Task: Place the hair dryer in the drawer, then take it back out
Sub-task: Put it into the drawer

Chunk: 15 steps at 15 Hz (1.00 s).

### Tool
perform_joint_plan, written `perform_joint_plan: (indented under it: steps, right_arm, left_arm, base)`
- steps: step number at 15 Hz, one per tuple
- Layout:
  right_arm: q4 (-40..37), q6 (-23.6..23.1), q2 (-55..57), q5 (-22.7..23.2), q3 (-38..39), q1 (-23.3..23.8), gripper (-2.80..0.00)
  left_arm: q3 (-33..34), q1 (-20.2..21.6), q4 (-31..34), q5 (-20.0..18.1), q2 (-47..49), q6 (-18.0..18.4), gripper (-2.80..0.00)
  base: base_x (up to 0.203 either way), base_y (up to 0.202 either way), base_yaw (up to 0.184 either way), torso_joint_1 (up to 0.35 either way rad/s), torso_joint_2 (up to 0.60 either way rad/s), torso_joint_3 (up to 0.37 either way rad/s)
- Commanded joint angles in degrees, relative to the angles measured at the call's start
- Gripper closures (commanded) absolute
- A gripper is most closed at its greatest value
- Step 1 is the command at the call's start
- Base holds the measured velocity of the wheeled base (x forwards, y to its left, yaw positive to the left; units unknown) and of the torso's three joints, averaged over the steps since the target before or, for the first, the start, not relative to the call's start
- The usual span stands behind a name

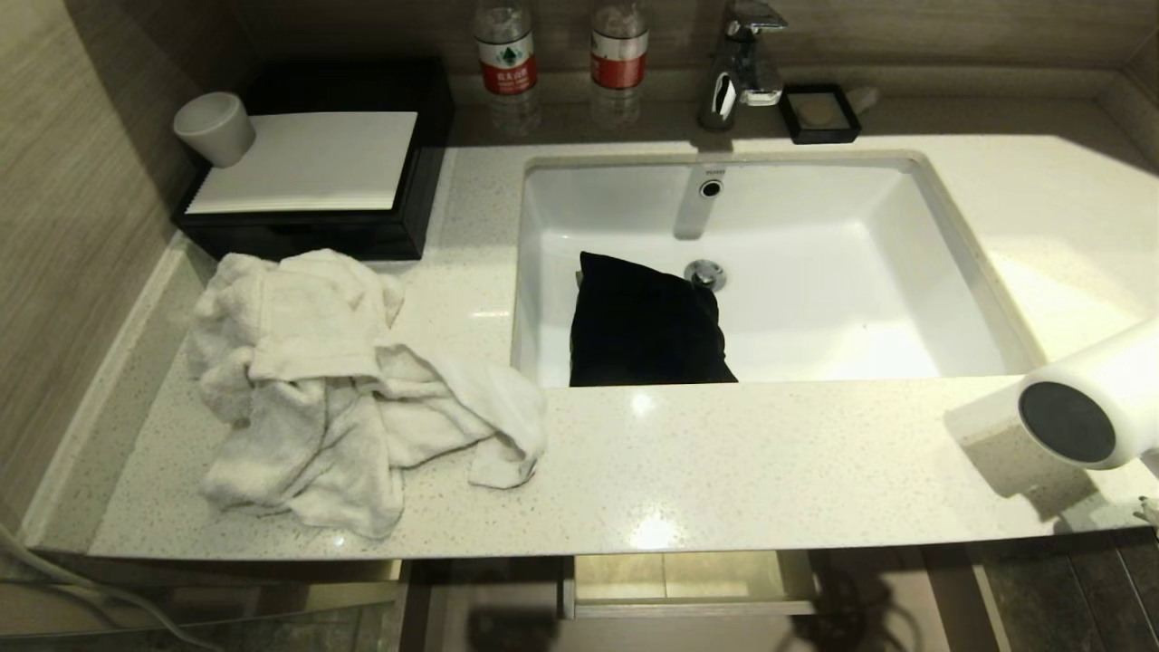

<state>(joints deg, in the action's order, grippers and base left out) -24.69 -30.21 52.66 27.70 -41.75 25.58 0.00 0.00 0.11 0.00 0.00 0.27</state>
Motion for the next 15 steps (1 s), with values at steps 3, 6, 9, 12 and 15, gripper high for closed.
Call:
perform_joint_plan:
  steps: [3,6,9,12,15]
  right_arm:
    - [0.16,-0.29,-1.25,0.16,1.50,0.00,0.00]
    - [-0.34,-1.78,-1.91,0.16,1.58,0.00,0.00]
    - [-0.42,-2.14,-2.06,0.08,1.94,0.00,0.00]
    - [-0.37,-2.05,-3.08,0.07,2.43,0.00,0.00]
    - [-0.06,-2.05,-4.03,0.08,3.22,0.00,0.00]
  left_arm:
    - [0.09,0.00,-0.02,0.00,0.00,-0.01,0.00]
    - [0.09,0.00,-0.02,0.00,0.00,-0.01,0.00]
    - [0.09,0.00,-0.02,0.00,0.00,-0.01,0.00]
    - [0.01,0.00,-0.02,0.00,0.00,-0.01,0.00]
    - [0.07,0.00,-0.02,0.00,0.00,-0.01,0.00]
  base:
    - [0.000,0.000,0.000,-0.119,0.31,0.191]
    - [0.000,0.000,0.000,-0.006,0.02,0.018]
    - [0.000,0.000,0.000,-0.038,0.04,-0.003]
    - [0.000,0.000,0.000,-0.293,0.23,-0.057]
    - [0.000,0.000,0.000,-0.365,0.26,-0.107]
